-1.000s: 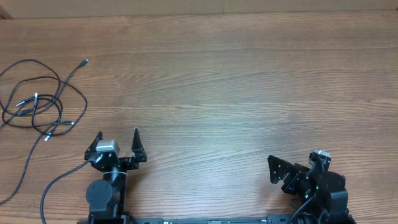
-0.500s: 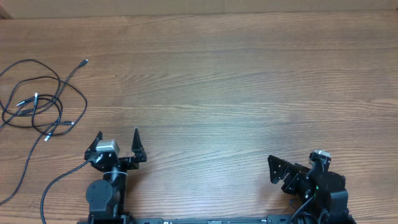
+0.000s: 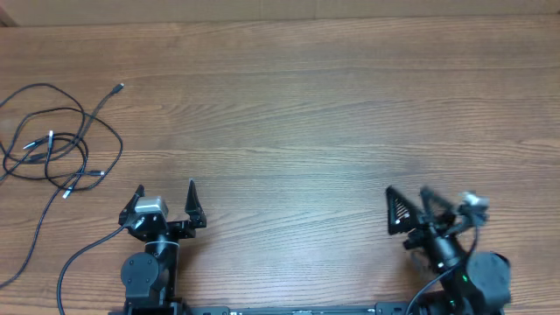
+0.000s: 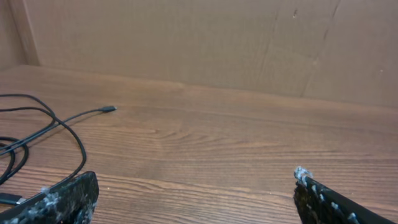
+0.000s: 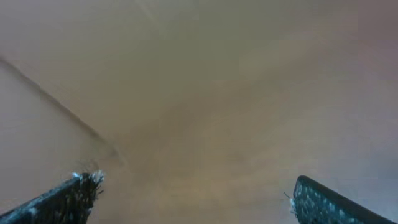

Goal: Untangle cables

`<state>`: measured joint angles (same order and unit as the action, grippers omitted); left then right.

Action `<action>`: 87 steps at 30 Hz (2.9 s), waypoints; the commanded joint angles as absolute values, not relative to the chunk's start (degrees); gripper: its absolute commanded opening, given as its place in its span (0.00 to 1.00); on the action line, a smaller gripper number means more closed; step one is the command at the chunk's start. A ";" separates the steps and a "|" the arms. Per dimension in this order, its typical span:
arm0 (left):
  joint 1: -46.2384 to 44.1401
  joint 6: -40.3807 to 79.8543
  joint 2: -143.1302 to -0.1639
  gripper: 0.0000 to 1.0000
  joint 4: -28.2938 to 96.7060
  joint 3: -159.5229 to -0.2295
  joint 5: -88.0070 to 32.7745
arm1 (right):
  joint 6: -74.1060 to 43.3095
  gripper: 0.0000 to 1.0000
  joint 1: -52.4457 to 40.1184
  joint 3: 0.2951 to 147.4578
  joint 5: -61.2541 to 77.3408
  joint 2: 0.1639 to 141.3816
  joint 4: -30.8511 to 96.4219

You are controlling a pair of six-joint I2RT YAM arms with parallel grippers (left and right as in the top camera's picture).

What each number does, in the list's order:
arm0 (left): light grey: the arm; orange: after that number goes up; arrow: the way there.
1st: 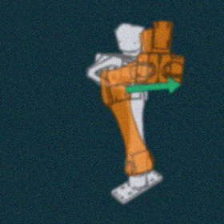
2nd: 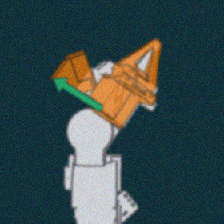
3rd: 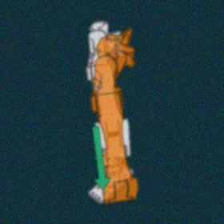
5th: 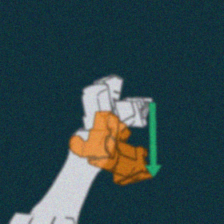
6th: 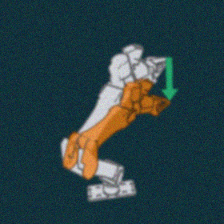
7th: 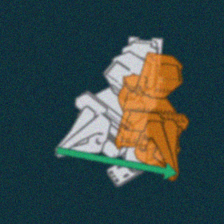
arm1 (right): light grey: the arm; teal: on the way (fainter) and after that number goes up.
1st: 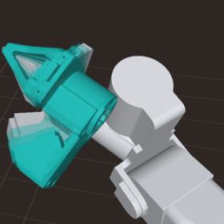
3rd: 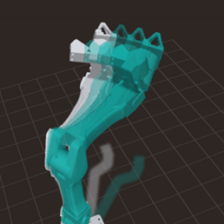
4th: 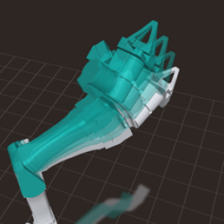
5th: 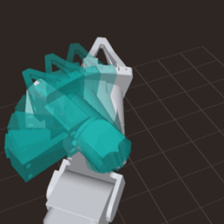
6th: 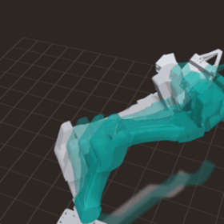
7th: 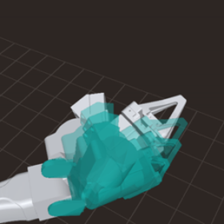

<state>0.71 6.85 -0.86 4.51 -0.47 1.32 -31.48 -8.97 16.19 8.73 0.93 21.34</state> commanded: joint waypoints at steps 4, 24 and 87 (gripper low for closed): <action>0.34 5.76 -0.27 1.00 4.45 -0.32 1.48 | -31.44 1.00 -8.62 16.56 8.58 0.16 1.87; 0.34 5.76 -0.27 1.00 4.45 -0.32 1.48 | -31.44 1.00 -8.62 7.35 8.58 0.16 -11.55; 0.34 5.76 -0.27 1.00 4.45 -0.32 1.48 | 11.35 1.00 -3.25 0.43 -0.38 0.14 4.84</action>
